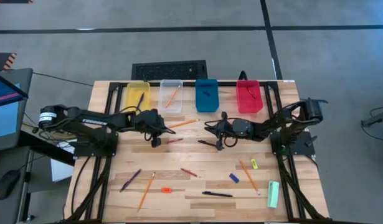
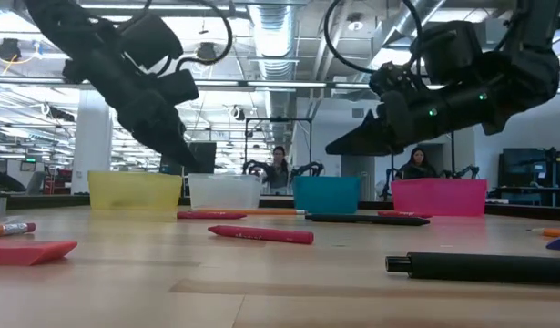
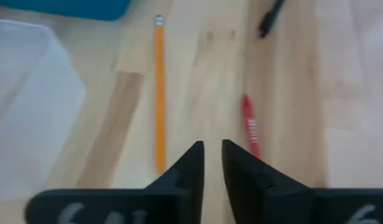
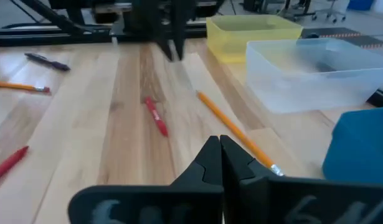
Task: Sort crayons/erasers/pens/pencils in bins
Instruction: Put the red crayon into the red bin
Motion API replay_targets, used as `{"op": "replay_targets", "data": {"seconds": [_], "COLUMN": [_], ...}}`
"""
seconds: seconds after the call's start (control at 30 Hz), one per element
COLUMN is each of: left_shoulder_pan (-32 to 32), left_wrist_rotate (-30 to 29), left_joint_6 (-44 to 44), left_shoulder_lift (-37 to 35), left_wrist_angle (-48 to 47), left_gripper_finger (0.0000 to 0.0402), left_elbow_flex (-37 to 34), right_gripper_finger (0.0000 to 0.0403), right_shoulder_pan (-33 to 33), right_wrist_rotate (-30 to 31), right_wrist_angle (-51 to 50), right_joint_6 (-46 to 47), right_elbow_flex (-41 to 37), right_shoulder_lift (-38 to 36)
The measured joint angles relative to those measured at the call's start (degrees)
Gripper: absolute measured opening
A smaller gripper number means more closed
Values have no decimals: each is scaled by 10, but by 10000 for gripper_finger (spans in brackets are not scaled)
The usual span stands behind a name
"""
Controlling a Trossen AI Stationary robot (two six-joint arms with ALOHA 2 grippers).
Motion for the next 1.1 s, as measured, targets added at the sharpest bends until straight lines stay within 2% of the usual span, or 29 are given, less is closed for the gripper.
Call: {"op": "replay_targets", "data": {"seconds": [0.13, 0.23, 0.43, 0.57, 0.83, 1.1], "left_shoulder_pan": [-30, -51, -83, -104, -121, -120], "left_wrist_rotate": [-7, -40, -64, -65, -121, -95], "left_joint_6": [-31, -51, -82, -87, -97, -97], "left_shoulder_lift": [0, 0, 4, 34, 136, 175], "left_wrist_angle": [-10, -37, -43, -38, 17, 53], "left_gripper_finger": [88, 108, 132, 135, 135, 128], "left_elbow_flex": [7, 9, 9, 9, 9, 11], "right_gripper_finger": [3, 2, 3, 2, 2, 2], "right_shoulder_pan": [13, 23, 39, 49, 52, 71], "right_wrist_rotate": [0, 0, 1, 1, 3, 34], "right_wrist_angle": [-25, -54, -65, -65, -61, -58], "right_joint_6": [-8, -13, -17, -17, 2, 3], "right_elbow_flex": [0, 0, 0, 0, 0, 0], "right_shoulder_lift": [-19, -44, -79, -82, -82, -82]}}
